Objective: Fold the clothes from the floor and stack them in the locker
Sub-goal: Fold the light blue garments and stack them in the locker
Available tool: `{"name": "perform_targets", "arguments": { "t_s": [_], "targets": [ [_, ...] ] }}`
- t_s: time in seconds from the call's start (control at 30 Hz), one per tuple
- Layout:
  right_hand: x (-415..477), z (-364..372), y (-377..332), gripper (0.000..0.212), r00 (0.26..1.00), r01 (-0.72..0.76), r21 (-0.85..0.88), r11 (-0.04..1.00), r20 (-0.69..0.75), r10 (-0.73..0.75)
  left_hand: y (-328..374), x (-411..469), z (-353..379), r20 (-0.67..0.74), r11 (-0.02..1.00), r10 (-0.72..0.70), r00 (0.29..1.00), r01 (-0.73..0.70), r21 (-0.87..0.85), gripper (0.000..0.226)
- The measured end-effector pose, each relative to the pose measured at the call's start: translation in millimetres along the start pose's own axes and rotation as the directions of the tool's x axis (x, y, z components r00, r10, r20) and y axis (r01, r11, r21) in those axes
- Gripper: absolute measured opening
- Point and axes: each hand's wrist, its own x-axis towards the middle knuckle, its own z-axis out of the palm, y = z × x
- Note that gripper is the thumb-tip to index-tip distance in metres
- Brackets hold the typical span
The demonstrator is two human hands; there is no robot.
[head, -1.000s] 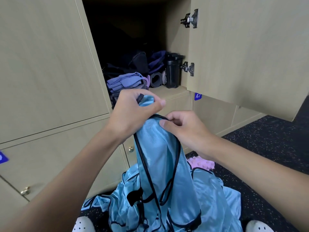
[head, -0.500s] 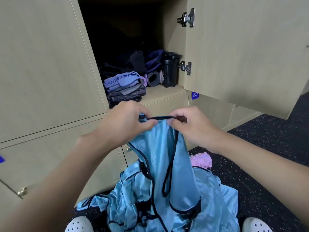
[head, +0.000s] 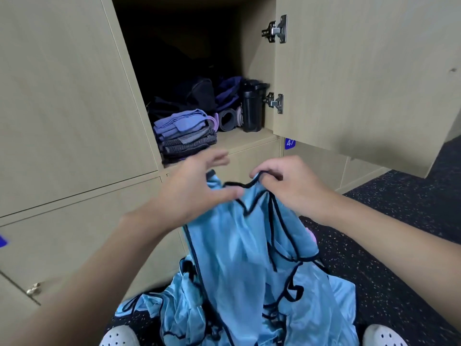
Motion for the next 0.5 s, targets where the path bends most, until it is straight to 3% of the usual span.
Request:
{"name": "perform_targets", "arguments": {
  "t_s": [0.07,0.2,0.33,0.5],
  "targets": [
    [-0.7,1.0,-4.0,0.025,1.0,0.023,0.044,0.999,0.01,-0.024,6.6,-0.8,14.4,0.075,0.996,0.016,0.997,-0.009,-0.094,0.072],
    [-2.7,0.5,-6.9,0.011,1.0,0.017,0.156,0.988,0.008,-0.019,10.6,0.9,25.6,0.076,0.991,0.012,0.997,-0.001,-0.137,0.028],
    [-0.7,-1.5,-1.4,0.001,1.0,-0.007,0.159,0.987,0.01,0.005,13.4,1.3,19.9,0.006,0.988,-0.007,1.0,0.008,-0.153,0.026],
    [-0.9,2.1,8.0,0.029,0.999,-0.024,0.051,0.998,0.037,0.022,10.3,7.0,6.2,-0.202,0.973,-0.037,0.979,-0.011,-0.231,0.02]
  ]
}}
